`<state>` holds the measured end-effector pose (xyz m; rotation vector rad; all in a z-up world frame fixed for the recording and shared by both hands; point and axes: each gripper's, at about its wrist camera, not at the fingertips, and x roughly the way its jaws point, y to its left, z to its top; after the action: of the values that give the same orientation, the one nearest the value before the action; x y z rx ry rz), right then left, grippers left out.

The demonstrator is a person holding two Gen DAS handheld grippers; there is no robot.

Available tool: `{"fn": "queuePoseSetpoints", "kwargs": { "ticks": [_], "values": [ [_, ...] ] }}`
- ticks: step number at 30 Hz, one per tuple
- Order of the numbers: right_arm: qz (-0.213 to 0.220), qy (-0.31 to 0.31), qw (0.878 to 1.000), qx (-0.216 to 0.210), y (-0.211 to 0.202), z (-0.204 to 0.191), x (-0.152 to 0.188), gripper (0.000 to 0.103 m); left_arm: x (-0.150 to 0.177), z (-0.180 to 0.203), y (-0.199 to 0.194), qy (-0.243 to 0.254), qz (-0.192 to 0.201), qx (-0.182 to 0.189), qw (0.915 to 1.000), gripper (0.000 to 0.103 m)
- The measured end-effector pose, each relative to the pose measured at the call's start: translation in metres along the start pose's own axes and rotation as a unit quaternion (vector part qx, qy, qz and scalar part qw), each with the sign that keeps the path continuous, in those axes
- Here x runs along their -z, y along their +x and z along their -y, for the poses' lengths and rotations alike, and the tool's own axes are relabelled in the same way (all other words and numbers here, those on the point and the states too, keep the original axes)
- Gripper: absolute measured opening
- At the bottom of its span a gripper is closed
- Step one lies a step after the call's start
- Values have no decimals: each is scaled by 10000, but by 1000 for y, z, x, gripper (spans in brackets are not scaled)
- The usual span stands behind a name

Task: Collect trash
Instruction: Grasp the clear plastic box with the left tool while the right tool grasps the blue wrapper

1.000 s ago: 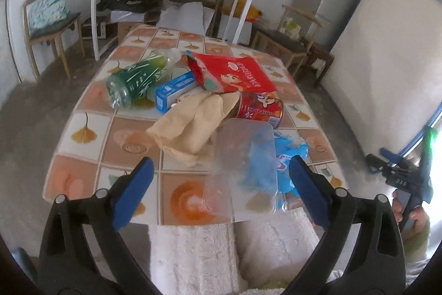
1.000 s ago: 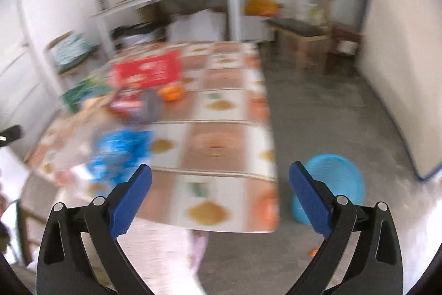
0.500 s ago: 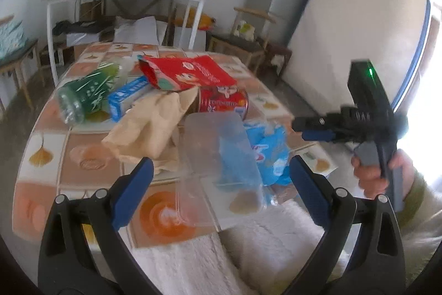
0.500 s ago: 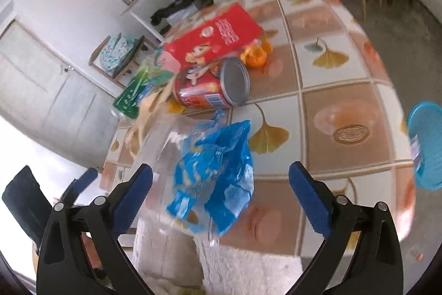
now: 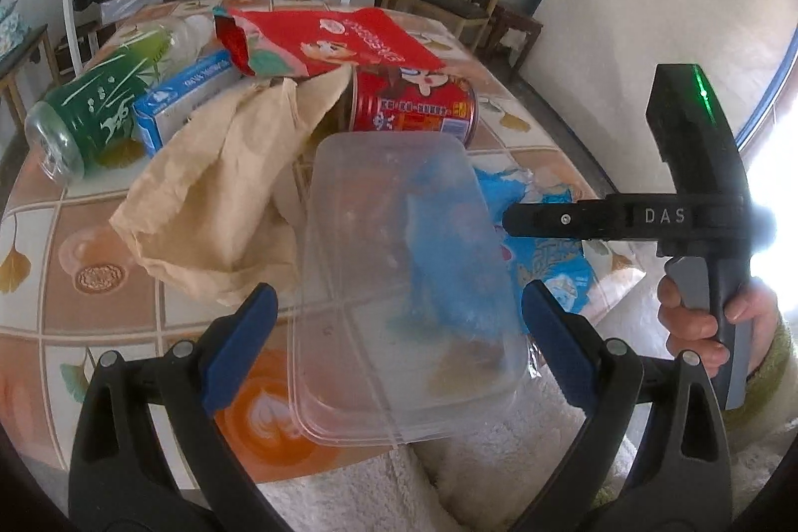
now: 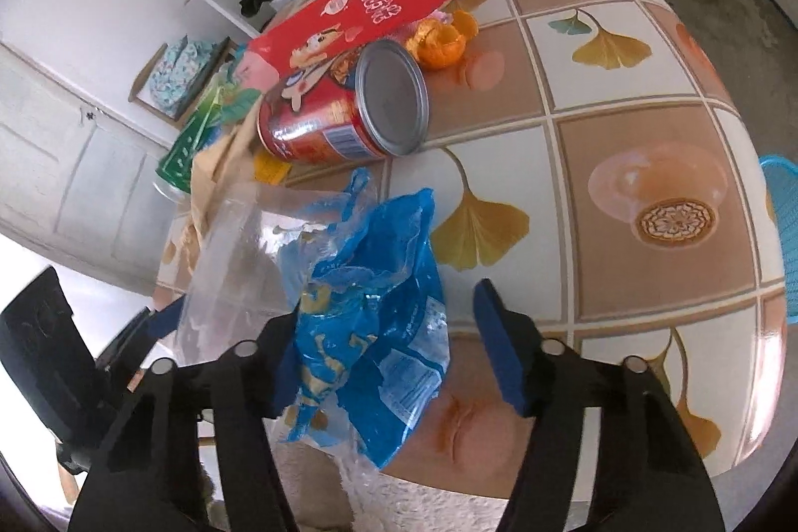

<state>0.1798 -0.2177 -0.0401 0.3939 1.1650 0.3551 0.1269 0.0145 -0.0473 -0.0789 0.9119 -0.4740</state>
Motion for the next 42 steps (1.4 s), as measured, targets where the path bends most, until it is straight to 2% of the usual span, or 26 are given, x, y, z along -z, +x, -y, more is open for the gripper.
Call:
{"fn": "queuePoseSetpoints", "kwargs": {
  "ticks": [1,2,3,5,7,10,18,21,24,26,27,30,35,42],
  "values": [
    [-17,-38,10000,41,1,-1,1,49,0,2,1,22,-36,-28,10000,90],
    [-47,-142,9998,116,1,-2,2,42,1,4,4,48,-103,-59,9999,83],
    [-60,-192,9997,170,1,-2,2,38,1,5,6,46,-148,-98,9998,83],
    [-127,-359,9987,347,2,-5,6,18,1,10,6,72,-168,-196,9996,82],
    [-112,-459,9976,508,1,-5,9,9,1,15,5,53,-182,-228,9996,82],
    [-60,-481,9970,608,-5,0,14,5,4,20,1,49,-205,-239,9995,82],
    [191,-213,9941,1048,-42,40,29,5,16,38,-1,199,-337,-314,9987,81],
    [219,-117,9964,810,-48,50,32,5,17,44,1,235,-353,-333,9985,81],
    [280,-72,9985,463,-56,55,36,14,16,51,5,326,-387,-389,9980,82],
    [353,-120,9988,318,-59,54,36,53,15,55,8,360,-404,-386,9978,82],
    [433,-154,9986,247,-61,51,36,59,15,56,9,379,-411,-403,9976,81],
    [475,-421,9978,195,-57,37,35,62,14,57,9,392,-404,-418,9975,82],
    [396,-1150,9910,556,-42,10,38,64,15,57,9,389,-402,-411,9976,82],
    [267,-2158,9652,1451,-13,-12,48,64,14,55,9,354,-388,-303,9982,82]
  ]
}}
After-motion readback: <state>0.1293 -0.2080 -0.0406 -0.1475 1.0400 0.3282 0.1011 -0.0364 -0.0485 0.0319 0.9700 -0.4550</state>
